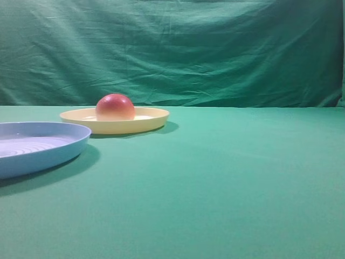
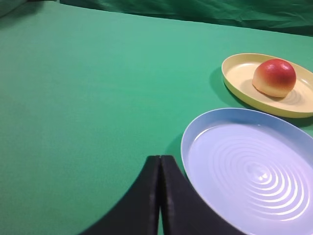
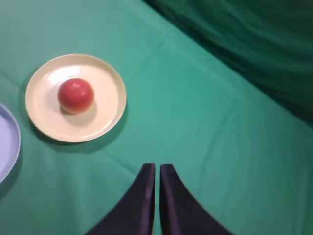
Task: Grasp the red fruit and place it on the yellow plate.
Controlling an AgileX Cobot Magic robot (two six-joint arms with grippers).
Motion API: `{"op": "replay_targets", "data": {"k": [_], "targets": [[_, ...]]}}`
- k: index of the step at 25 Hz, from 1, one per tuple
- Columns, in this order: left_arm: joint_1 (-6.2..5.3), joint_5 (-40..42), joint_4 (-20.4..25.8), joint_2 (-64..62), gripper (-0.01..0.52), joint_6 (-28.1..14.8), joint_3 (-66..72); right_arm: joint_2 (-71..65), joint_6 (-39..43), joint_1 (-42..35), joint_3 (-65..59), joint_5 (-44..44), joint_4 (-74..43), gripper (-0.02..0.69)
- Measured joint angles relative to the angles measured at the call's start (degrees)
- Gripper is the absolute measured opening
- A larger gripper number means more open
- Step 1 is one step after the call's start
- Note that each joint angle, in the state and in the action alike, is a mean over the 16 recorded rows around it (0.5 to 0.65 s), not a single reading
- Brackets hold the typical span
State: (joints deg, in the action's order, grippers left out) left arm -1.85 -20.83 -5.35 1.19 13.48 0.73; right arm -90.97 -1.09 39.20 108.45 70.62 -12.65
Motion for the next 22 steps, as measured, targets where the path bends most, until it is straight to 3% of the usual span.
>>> {"op": "replay_targets", "data": {"k": [10,22], "targets": [[0.00,0.00,0.00,0.00,0.000,0.00,0.00,18.30,4.22,-0.22,-5.98,1.38,-3.69,0.000],[0.00,0.00,0.00,0.00,0.000,0.00,0.00,44.66,4.31,-10.94,-35.27,-8.45,2.70,0.000]]}}
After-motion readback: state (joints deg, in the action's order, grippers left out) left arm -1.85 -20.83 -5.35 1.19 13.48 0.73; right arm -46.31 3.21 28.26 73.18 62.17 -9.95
